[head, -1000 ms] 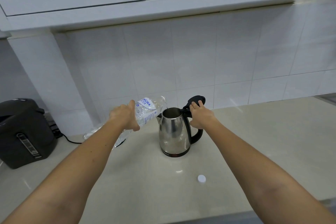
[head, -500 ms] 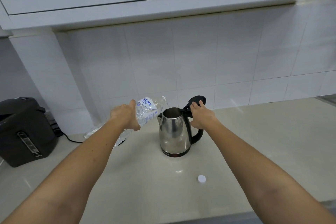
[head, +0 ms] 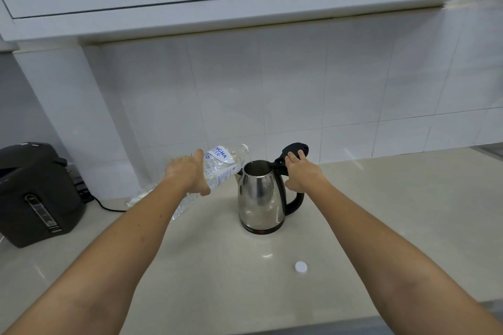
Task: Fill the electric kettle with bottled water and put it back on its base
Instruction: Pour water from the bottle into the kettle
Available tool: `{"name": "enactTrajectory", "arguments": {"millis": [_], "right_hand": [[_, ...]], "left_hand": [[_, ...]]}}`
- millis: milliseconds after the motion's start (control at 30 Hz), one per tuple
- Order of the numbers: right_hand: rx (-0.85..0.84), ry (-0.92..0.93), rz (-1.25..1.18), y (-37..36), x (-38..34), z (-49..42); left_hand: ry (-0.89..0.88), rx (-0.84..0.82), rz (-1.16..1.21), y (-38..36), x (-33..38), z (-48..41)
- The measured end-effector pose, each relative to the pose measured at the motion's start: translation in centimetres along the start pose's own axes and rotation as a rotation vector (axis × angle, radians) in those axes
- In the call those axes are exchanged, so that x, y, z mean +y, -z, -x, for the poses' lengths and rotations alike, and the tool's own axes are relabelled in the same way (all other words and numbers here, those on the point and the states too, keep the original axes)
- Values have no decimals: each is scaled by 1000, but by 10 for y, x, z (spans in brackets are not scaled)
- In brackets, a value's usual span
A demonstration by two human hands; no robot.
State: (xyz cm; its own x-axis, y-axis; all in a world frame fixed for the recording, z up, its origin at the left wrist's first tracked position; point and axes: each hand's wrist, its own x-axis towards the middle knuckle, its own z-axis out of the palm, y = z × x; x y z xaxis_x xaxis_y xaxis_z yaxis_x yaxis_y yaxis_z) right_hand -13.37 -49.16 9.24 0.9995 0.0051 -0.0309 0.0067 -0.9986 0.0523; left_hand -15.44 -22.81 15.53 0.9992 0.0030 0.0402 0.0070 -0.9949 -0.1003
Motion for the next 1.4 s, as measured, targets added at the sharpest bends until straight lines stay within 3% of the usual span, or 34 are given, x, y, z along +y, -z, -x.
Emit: {"name": "enactTrajectory", "arguments": {"millis": [1400], "right_hand": [[9, -4, -23, -2, 0, -1]], "left_hand": [[-17, 6, 3, 2, 2, -1]]}}
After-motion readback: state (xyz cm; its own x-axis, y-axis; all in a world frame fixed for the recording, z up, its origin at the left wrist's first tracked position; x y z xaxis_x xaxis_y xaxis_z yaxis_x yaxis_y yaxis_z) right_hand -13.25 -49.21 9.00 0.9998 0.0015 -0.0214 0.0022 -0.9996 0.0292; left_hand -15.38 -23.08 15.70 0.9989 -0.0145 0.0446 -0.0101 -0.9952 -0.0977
